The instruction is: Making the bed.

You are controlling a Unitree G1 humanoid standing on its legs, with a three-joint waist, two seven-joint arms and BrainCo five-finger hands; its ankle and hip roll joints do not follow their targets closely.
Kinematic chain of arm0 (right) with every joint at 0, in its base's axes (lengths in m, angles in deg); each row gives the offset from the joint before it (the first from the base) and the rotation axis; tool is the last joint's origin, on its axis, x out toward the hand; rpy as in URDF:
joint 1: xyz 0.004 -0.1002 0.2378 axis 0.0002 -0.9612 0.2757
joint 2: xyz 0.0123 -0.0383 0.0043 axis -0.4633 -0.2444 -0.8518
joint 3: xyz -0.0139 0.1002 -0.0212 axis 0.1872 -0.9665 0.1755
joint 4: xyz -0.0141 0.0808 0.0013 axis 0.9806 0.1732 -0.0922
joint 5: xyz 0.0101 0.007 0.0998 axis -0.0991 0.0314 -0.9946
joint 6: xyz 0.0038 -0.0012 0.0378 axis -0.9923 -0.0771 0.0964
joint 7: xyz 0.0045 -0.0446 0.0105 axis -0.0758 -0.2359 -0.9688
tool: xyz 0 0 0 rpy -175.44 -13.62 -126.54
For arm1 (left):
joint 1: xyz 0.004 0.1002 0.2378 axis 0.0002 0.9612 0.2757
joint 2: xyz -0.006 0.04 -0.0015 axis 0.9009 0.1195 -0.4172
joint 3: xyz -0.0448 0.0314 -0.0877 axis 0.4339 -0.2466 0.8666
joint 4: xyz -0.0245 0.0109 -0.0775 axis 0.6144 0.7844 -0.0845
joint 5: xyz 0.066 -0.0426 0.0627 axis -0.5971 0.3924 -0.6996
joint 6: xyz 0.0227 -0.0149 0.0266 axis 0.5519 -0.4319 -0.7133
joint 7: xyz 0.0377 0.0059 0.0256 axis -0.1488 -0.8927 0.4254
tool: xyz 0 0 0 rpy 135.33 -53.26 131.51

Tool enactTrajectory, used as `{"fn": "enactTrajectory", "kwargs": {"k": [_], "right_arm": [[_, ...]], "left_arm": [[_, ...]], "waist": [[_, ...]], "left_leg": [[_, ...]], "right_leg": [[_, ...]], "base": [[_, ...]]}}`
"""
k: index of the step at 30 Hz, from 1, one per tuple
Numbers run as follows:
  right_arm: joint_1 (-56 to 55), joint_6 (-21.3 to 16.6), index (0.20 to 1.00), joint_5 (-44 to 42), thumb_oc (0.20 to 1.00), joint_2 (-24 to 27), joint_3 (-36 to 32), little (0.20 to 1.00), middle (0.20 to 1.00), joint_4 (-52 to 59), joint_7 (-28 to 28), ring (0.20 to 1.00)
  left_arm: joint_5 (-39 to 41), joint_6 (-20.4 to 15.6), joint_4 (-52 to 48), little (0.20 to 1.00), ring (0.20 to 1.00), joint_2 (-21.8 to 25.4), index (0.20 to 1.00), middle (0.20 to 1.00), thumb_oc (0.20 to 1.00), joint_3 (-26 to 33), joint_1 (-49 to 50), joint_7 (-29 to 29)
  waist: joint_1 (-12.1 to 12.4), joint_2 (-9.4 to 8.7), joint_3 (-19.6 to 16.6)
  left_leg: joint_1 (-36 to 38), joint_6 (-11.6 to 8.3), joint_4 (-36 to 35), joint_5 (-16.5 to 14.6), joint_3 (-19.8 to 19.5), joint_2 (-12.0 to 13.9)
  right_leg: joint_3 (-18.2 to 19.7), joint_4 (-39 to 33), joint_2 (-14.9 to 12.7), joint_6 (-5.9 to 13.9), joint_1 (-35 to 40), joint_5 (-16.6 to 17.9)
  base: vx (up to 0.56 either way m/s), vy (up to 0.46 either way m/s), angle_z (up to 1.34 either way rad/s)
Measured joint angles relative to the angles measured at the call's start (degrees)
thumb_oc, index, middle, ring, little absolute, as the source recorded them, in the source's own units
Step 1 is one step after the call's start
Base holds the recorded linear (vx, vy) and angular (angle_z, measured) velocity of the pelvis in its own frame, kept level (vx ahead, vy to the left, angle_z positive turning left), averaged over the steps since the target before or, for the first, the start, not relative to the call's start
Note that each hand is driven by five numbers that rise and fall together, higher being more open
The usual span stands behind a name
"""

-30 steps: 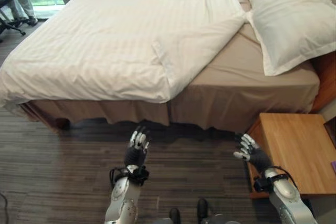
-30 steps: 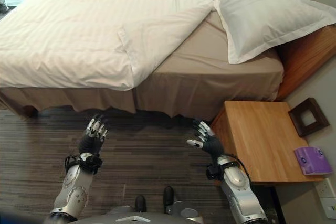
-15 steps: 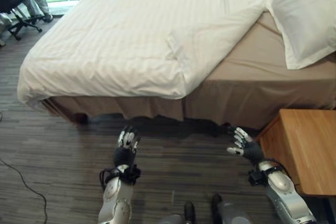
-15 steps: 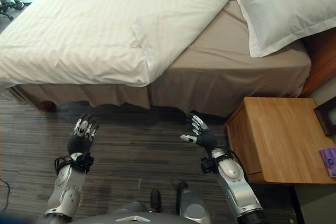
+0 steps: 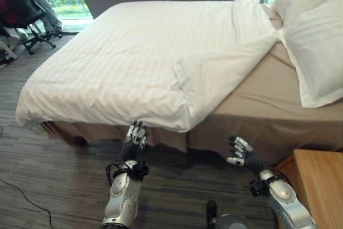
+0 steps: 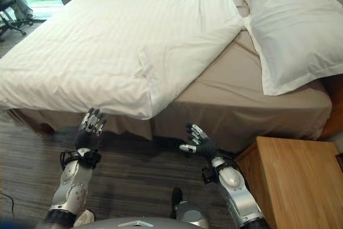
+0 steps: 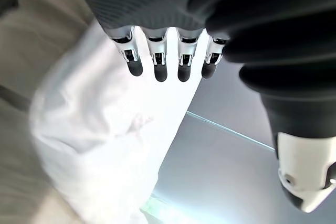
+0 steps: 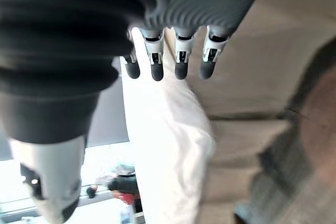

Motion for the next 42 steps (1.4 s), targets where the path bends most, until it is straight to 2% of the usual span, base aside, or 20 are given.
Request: {"fn": "enactTrajectory", "kwargs": {"k": [1, 2, 3, 5, 7, 9, 10, 11, 12, 13, 15, 17, 20, 22, 24, 28, 32, 34, 37, 42], "right_arm": [[0.57, -0.04, 1.000, -0.34, 1.000, 0.20, -0.19, 1.000, 1.000, -0.09, -0.23, 1.000], [1.56, 0.00, 1.000, -0.27, 1.000, -0.14, 0.56, 1.000, 1.000, -0.45, -0.77, 1.000], [2.29, 0.04, 1.000, -0.27, 1.000, -0.22, 1.27, 1.000, 1.000, -0.40, -0.88, 1.000], [3.19, -0.50, 1.000, -0.29, 1.000, -0.12, 1.40, 1.000, 1.000, -0.22, -1.03, 1.000], [2.64, -0.84, 1.000, -0.17, 1.000, 0.77, 1.66, 1.000, 1.000, -0.14, -0.64, 1.000], [2.19, -0.81, 1.000, 0.40, 1.000, 2.36, 2.38, 1.000, 1.000, -0.13, -0.05, 1.000], [1.28, -0.81, 1.000, 0.55, 1.000, 2.78, 2.34, 1.000, 1.000, -0.07, 0.46, 1.000], [-2.00, -0.71, 1.000, 0.83, 1.000, 3.10, 3.08, 1.000, 1.000, 0.24, 1.20, 1.000], [-3.55, -0.55, 1.000, 0.84, 1.000, 2.61, 3.06, 1.000, 1.000, -0.08, 1.95, 1.000], [-4.39, -0.29, 1.000, 0.84, 1.000, 2.15, 3.09, 1.000, 1.000, -0.34, 2.42, 1.000], [-4.37, 0.62, 1.000, 0.85, 1.000, 2.58, 2.72, 1.000, 1.000, -0.28, 3.09, 1.000], [-4.73, 1.07, 1.000, 0.84, 1.000, 2.09, 2.02, 1.000, 1.000, -0.32, 3.16, 1.000], [-4.37, 1.76, 1.000, 0.85, 1.000, 2.20, 2.11, 1.000, 1.000, -0.49, 3.54, 1.000], [-3.36, 1.83, 1.000, 0.85, 1.000, 2.29, 2.12, 1.000, 1.000, -0.54, 3.60, 1.000], [-3.49, 1.90, 1.000, 0.85, 1.000, 2.01, 2.10, 1.000, 1.000, -0.66, 3.94, 1.000], [-7.91, 3.22, 1.000, 0.96, 1.000, 2.00, 1.66, 1.000, 1.000, -0.57, 4.33, 1.000], [-8.74, 3.28, 1.000, 0.93, 1.000, 1.85, 1.35, 1.000, 1.000, -0.57, 4.31, 1.000], [-8.93, 3.22, 1.000, 0.83, 1.000, 1.57, 1.73, 1.000, 1.000, -0.66, 4.35, 1.000], [-8.67, 3.11, 1.000, 0.78, 1.000, 1.35, 1.95, 1.000, 1.000, -0.63, 4.36, 1.000], [-8.04, 2.58, 1.000, 0.31, 1.000, 1.69, 5.14, 1.000, 1.000, -0.88, 4.42, 1.000]], "left_arm": [[0.00, -0.20, -0.92, 1.000, 1.000, 0.14, 1.000, 1.000, 1.000, -0.66, 0.34, 0.04], [-0.01, -0.07, -0.87, 1.000, 1.000, 0.82, 1.000, 1.000, 1.000, -0.61, 0.82, 0.02], [0.00, 0.11, -0.86, 1.000, 1.000, 2.09, 1.000, 1.000, 1.000, -0.43, 1.25, 0.02], [-0.01, 1.06, -4.15, 1.000, 1.000, 7.22, 1.000, 1.000, 1.000, 1.56, 1.71, 0.46], [-0.14, 0.62, -8.89, 1.000, 1.000, 11.45, 1.000, 1.000, 1.000, 4.94, 2.89, 1.31], [-0.20, 0.18, -9.17, 1.000, 1.000, 14.23, 1.000, 1.000, 1.000, 7.60, 2.07, 1.89], [-0.37, 0.10, -9.19, 1.000, 1.000, 14.96, 1.000, 1.000, 1.000, 8.84, 1.00, 1.79], [-1.97, -0.41, -9.33, 1.000, 1.000, 15.48, 1.000, 1.000, 1.000, 9.62, -0.94, 0.93], [-3.19, -0.49, -9.24, 1.000, 1.000, 16.26, 1.000, 1.000, 1.000, 9.37, -2.62, 0.35], [-4.18, -0.67, -9.26, 1.000, 1.000, 16.45, 1.000, 1.000, 1.000, 8.91, -4.37, -0.15], [-5.38, -0.85, -8.28, 1.000, 1.000, 16.16, 1.000, 1.000, 1.000, 7.96, -8.17, -0.59], [-8.42, 0.21, -6.48, 1.000, 1.000, 19.60, 1.000, 1.000, 1.000, 4.97, -11.36, -0.65], [-11.99, 1.15, -5.22, 1.000, 1.000, 28.93, 1.000, 1.000, 1.000, 0.89, -15.55, 0.59], [-12.12, 1.54, 0.41, 1.000, 1.000, 30.17, 1.000, 1.000, 1.000, -1.91, -21.78, 1.07], [-14.19, 1.87, 2.19, 1.000, 1.000, 30.13, 1.000, 1.000, 1.000, -2.13, -21.62, 1.07], [-25.89, 6.51, 11.40, 1.000, 1.000, 30.41, 1.000, 1.000, 1.000, -3.15, -22.06, -1.70], [-32.09, 8.65, 20.55, 1.000, 1.000, 31.49, 1.000, 1.000, 1.000, -3.96, -24.43, -3.62], [-34.77, 8.63, 29.28, 1.000, 1.000, 32.54, 1.000, 1.000, 1.000, -7.55, -28.28, -4.35], [-36.08, 8.47, 33.98, 1.000, 1.000, 33.33, 1.000, 1.000, 1.000, -10.18, -31.29, -4.49], [-35.10, 8.28, 50.97, 1.000, 1.000, 29.16, 1.000, 1.000, 1.000, -11.87, -43.85, -7.38]], "waist": [[2.20, -0.96, 0.27], [4.07, -2.30, 0.75], [4.31, -2.89, 0.85], [3.34, -1.54, 0.88], [2.44, -0.49, 0.75], [2.15, 0.33, 0.71], [2.19, 0.88, 0.61], [0.78, 2.47, 0.19], [0.34, 3.29, -0.25], [-0.05, 3.98, 0.01], [-0.81, 3.53, 0.33], [-1.79, 3.30, 0.17], [-2.32, 3.43, 0.23], [-2.50, 4.75, -0.42], [-2.60, 4.52, -0.30], [-2.37, 3.17, -1.20], [-2.79, 2.16, -1.50], [-3.61, 1.59, -1.84], [-4.06, 1.30, -1.88], [-5.97, 1.30, -1.97]], "left_leg": [[-6.90, 2.11, 7.09, 0.76, 2.45, 2.23], [-9.65, 4.51, 3.05, -0.83, 5.33, 4.14], [-9.79, 5.93, -5.07, -1.43, 6.88, 5.14], [-7.92, 6.21, -30.47, -1.09, 4.18, 5.94], [-2.97, 6.07, -46.81, -0.88, -0.85, 3.50], [1.21, 6.89, -54.46, -0.31, -4.42, 0.83], [3.13, 8.28, -53.93, 0.68, -3.75, -0.55], [10.44, 13.11, -54.26, 6.25, -2.56, -1.45], [14.42, 14.77, -59.12, 4.34, -1.24, -0.07], [16.74, 15.48, -62.38, 3.75, -1.77, 0.69], [16.27, 15.60, -62.38, 3.32, -1.72, 0.38], [16.36, 15.55, -62.42, 3.31, -1.18, -0.66], [18.58, 13.86, -62.45, 2.50, -1.34, -1.08], [18.56, 9.84, -62.77, -0.27, -2.85, -0.22], [18.01, 9.29, -62.79, -0.53, -2.73, -0.17], [15.22, 9.66, -62.78, -0.28, -1.03, 0.18], [14.87, 9.80, -62.77, -0.15, -0.89, -0.02], [14.10, 10.20, -62.74, 0.16, -0.65, -0.05], [13.90, 10.29, -62.76, 0.32, -0.48, -0.10], [9.02, 9.30, -62.75, 0.78, 0.83, 0.60]], "right_leg": [[2.29, -0.32, 0.40, -0.68, 0.93, -0.61], [4.20, -1.03, -0.01, -0.34, 2.68, -0.95], [4.71, -2.14, -0.16, 0.13, 4.33, -0.65], [4.72, -3.74, 1.82, 0.65, 8.85, -2.06], [5.77, -4.72, 2.59, 2.07, 11.84, -3.09], [7.46, -4.72, 2.51, 3.16, 13.22, -3.77], [8.18, -4.63, 2.45, 3.47, 14.07, -3.97], [9.22, -3.38, 3.97, 5.93, 16.93, -5.61], [10.48, 0.89, 5.05, 8.16, 16.22, -8.38], [11.21, 4.66, 4.99, 8.14, 13.55, -12.58], [11.60, 0.73, 2.47, 7.74, 10.16, -12.38], [11.14, -5.23, 0.17, 7.68, 10.80, -3.93], [11.29, -5.25, -0.54, 7.62, 12.81, -3.95], [10.82, -5.25, 0.50, 7.21, 13.03, -4.61], [10.73, -5.25, 0.51, 6.82, 12.46, -4.31], [10.36, -5.24, 0.53, 6.50, 9.92, -3.74], [10.88, -5.26, 0.27, 6.70, 9.34, -3.86], [10.98, -5.26, 0.21, 6.85, 8.45, -3.83], [11.13, -5.26, 0.12, 6.91, 8.21, -3.84], [11.87, -5.10, 0.65, 7.03, 2.92, -2.50]], "base": [[0.30, -0.030, -0.85], [0.30, 0.030, -0.89], [0.31, 0.076, -0.58], [0.30, 0.105, -0.39], [0.22, 0.092, -0.50], [0.12, 0.061, -0.60], [0.19, 0.123, -0.76], [0.19, 0.124, -0.69], [0.15, 0.102, -0.67], [0.09, 0.073, -0.50], [0.09, 0.100, -0.54], [0.05, 0.081, -0.33], [0.03, 0.066, -0.12], [0.03, 0.069, 0.21], [0.05, 0.059, 0.12], [0.02, 0.033, 0.05], [-0.01, 0.006, -0.04], [0.00, 0.000, 0.00], [-0.05, 0.011, -0.03], [0.00, 0.003, -0.11]]}}
